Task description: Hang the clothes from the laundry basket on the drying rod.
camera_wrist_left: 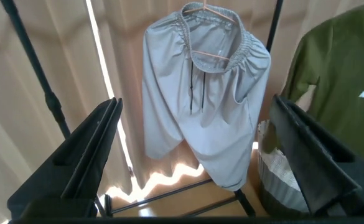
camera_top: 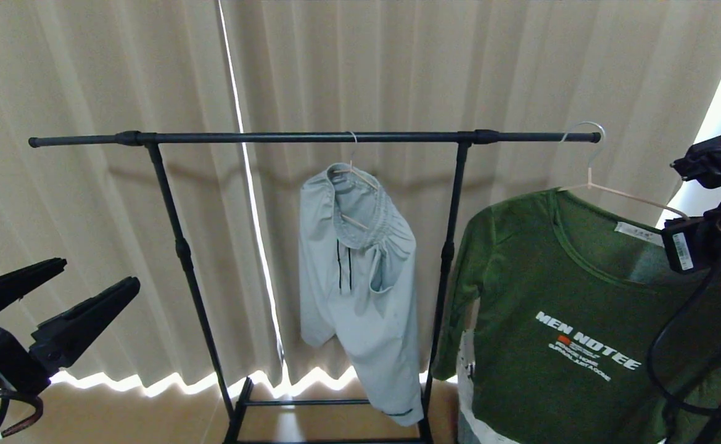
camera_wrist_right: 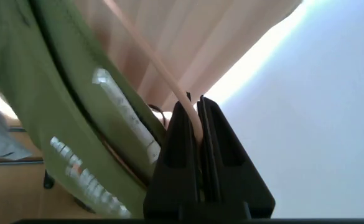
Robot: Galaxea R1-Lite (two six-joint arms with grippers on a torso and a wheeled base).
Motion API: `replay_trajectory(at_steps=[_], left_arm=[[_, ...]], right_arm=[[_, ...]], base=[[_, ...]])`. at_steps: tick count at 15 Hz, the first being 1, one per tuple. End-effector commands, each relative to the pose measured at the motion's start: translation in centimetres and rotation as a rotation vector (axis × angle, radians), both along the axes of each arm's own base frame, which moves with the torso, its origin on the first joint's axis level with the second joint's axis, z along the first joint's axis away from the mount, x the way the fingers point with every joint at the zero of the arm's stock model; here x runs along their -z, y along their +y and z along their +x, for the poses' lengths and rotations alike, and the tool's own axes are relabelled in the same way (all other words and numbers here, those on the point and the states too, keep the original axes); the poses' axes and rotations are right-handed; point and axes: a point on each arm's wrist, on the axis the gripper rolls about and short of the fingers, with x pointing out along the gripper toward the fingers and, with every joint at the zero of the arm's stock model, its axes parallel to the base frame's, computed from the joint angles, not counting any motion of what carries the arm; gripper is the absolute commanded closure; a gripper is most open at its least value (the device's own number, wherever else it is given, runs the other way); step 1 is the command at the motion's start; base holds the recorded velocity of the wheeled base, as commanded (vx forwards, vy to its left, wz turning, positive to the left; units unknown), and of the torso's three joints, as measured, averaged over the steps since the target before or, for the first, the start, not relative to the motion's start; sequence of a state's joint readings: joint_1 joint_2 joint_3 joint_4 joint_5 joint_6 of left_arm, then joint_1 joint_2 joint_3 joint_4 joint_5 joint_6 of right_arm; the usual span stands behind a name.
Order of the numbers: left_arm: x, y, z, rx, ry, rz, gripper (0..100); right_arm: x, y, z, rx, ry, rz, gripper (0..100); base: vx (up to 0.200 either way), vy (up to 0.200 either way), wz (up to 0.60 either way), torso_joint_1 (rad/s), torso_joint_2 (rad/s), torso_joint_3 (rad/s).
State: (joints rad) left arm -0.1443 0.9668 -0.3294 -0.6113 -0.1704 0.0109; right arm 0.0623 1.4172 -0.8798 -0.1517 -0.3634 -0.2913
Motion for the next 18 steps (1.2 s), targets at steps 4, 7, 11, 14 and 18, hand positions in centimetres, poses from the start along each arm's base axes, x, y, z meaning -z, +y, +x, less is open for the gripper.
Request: replay_trajectory(at_steps=[4, 7, 11, 14, 18], left_arm=[[0.2, 0.0, 0.0, 0.0, 0.009, 0.001, 0], [0.2, 0.0, 0.0, -0.002, 0.011, 0.001, 0], [0.4, 0.0, 0.0, -0.002, 0.016, 0.004, 0], [0.5, 0.0, 0.0, 0.0, 0.017, 0.005, 0], [0.8, 0.0, -0.2, 0.0, 0.02, 0.021, 0]], right_arm=[[0.1, 0.9, 0.1, -0.04, 0.001, 0.0, 100], [0.0, 2.3, 0.0, -0.097, -0.003, 0.001, 100], [0.1, 4.0, 0.0, -0.164, 0.0, 0.002, 100], [0.4, 4.7, 0.2, -0.192, 0.014, 0.002, 100], [0.2, 5.9, 0.8, -0.22, -0.004, 0.015, 100]], base=[[0.2, 0.0, 0.0, 0.008, 0.0, 0.002], [0.2, 0.0, 0.0, -0.001, 0.0, -0.001], [0.2, 0.0, 0.0, 0.01, 0.0, 0.004], [0.2, 0.0, 0.0, 0.001, 0.0, 0.002], [0.05, 0.0, 0.0, 0.001, 0.0, -0.001]])
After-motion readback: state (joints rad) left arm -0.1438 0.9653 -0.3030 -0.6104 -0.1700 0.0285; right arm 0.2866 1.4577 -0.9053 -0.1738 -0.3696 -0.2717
